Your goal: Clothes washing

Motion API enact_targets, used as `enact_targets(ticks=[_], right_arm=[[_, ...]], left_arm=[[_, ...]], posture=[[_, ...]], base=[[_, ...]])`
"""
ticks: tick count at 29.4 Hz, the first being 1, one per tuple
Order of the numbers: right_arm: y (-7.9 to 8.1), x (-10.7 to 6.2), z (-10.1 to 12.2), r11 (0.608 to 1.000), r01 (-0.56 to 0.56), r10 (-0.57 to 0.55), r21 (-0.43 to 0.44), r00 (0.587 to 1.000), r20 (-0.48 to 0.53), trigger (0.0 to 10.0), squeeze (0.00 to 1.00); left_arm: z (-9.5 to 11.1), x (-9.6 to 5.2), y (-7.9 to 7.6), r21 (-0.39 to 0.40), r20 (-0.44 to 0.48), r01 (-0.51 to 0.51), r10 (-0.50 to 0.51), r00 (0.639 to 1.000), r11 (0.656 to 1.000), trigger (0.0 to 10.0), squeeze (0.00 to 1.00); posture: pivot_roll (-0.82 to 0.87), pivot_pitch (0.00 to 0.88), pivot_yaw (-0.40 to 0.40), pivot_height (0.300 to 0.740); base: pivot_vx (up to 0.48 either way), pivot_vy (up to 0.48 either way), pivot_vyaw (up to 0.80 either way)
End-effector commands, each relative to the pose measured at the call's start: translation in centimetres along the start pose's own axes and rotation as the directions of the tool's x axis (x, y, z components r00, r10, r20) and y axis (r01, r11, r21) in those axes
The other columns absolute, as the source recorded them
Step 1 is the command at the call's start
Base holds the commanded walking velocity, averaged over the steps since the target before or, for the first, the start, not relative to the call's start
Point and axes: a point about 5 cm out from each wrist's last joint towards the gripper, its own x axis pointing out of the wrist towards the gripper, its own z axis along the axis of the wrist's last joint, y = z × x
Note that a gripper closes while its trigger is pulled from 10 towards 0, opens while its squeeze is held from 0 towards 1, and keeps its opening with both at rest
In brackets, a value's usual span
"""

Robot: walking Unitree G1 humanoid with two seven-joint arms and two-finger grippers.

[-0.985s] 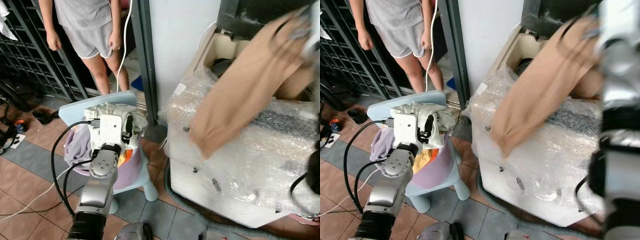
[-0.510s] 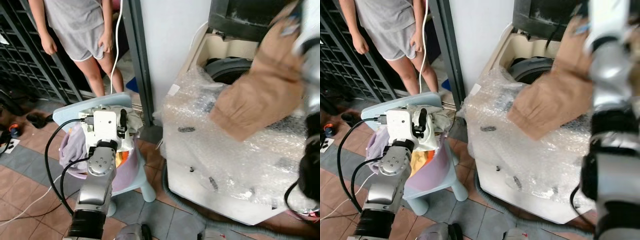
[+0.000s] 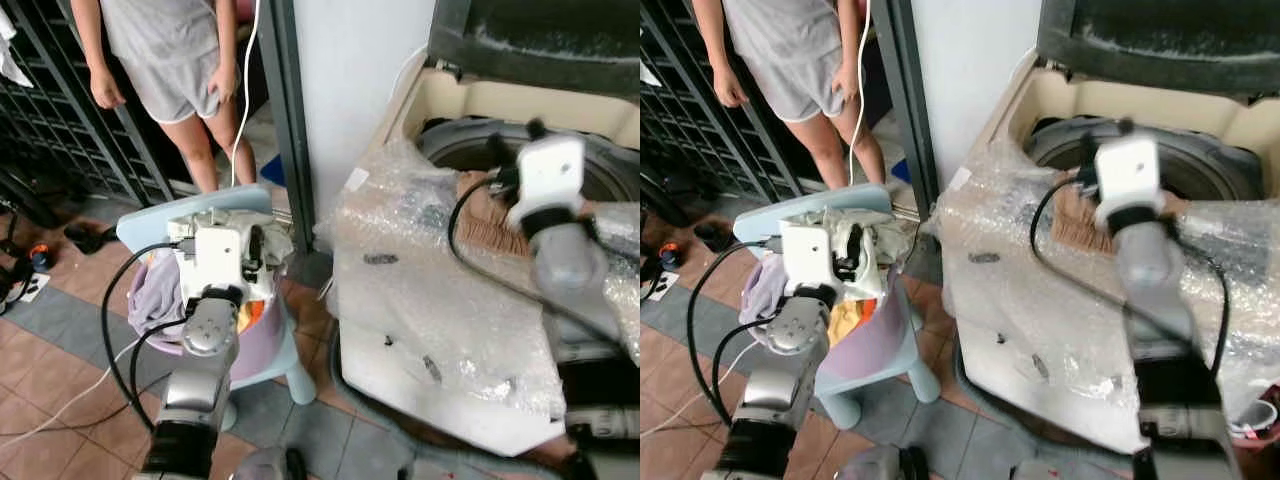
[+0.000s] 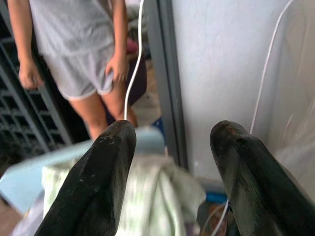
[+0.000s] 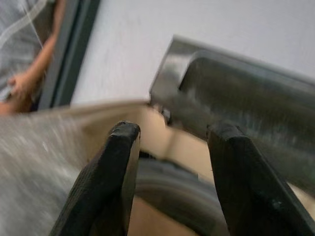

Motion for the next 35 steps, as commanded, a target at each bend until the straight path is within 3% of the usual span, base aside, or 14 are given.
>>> enact_targets(ticks=[1,8,15,16,17,18,19,20,21,35], right_arm=[[0.4,-0.2,1.2,1.000,-0.001,0.001,0.011,0.999,0.038,10.0,1.00],[1.8,-4.1,-1.8,0.999,-0.029,0.032,0.015,0.987,-0.155,10.0,1.00],[2.4,-6.2,-3.4,0.999,-0.036,0.042,0.029,0.967,-0.250,10.0,1.00],[2.4,-6.5,-3.5,0.999,-0.033,0.040,0.031,0.965,-0.258,6.1,1.00],[2.5,-6.7,-3.7,0.999,-0.030,0.039,0.035,0.963,-0.268,0.0,1.00],[2.5,-6.7,-3.7,0.999,-0.031,0.039,0.036,0.962,-0.269,0.0,0.93],[2.6,-6.8,-3.7,0.999,-0.031,0.040,0.036,0.962,-0.272,0.0,0.93],[2.6,-6.7,-3.7,0.999,-0.028,0.038,0.039,0.961,-0.273,0.0,0.62],[2.5,-6.6,-3.7,0.999,-0.023,0.035,0.050,0.961,-0.274,0.0,0.00],[1.9,-5.7,-4.3,0.991,0.033,0.011,0.129,0.946,-0.323,0.0,0.00]], left_arm=[[-0.3,0.0,0.3,-0.007,-0.007,0.005,-0.005,1.000,1.000,10.0,0.00],[-0.5,-0.2,-0.5,-0.035,-0.001,0.045,-0.045,0.999,0.998,10.0,0.00],[-0.6,-0.1,-0.5,-0.038,-0.001,0.048,-0.048,0.999,0.998,10.0,0.00],[-0.6,-0.1,-0.5,-0.038,-0.002,0.048,-0.048,0.999,0.998,10.0,0.00],[-0.7,-0.1,-0.5,-0.038,-0.001,0.049,-0.049,0.999,0.998,10.0,0.00],[-0.7,-0.2,-0.5,-0.038,-0.002,0.049,-0.049,0.999,0.998,10.0,0.00],[-0.7,-0.2,-0.5,-0.039,-0.002,0.049,-0.049,0.999,0.998,10.0,0.00],[-0.7,-0.2,-0.5,-0.038,-0.003,0.050,-0.051,0.999,0.998,10.0,0.00],[-0.8,-0.2,-0.5,-0.038,-0.003,0.052,-0.052,0.999,0.998,10.0,0.00],[-1.1,-0.6,-0.3,-0.024,-0.018,0.052,-0.052,0.998,0.998,10.0,0.00]], posture=[[-0.11,0.000,0.120,0.740],[-0.12,0.000,0.118,0.740],[-0.12,0.000,0.112,0.740],[-0.12,0.000,0.115,0.740],[-0.12,0.000,0.115,0.740],[-0.12,0.000,0.115,0.740],[-0.12,0.000,0.115,0.740],[-0.12,0.000,0.119,0.740],[-0.12,0.000,0.122,0.740],[-0.11,0.000,0.116,0.740]], base=[[0.000,0.000,0.00],[0.000,0.000,0.00],[0.000,0.000,0.00],[0.000,0.000,0.00],[0.000,0.000,0.00],[0.000,0.000,0.00],[0.000,0.000,0.00],[0.000,0.000,0.00],[0.000,0.000,0.00],[0.000,0.000,0.00]])
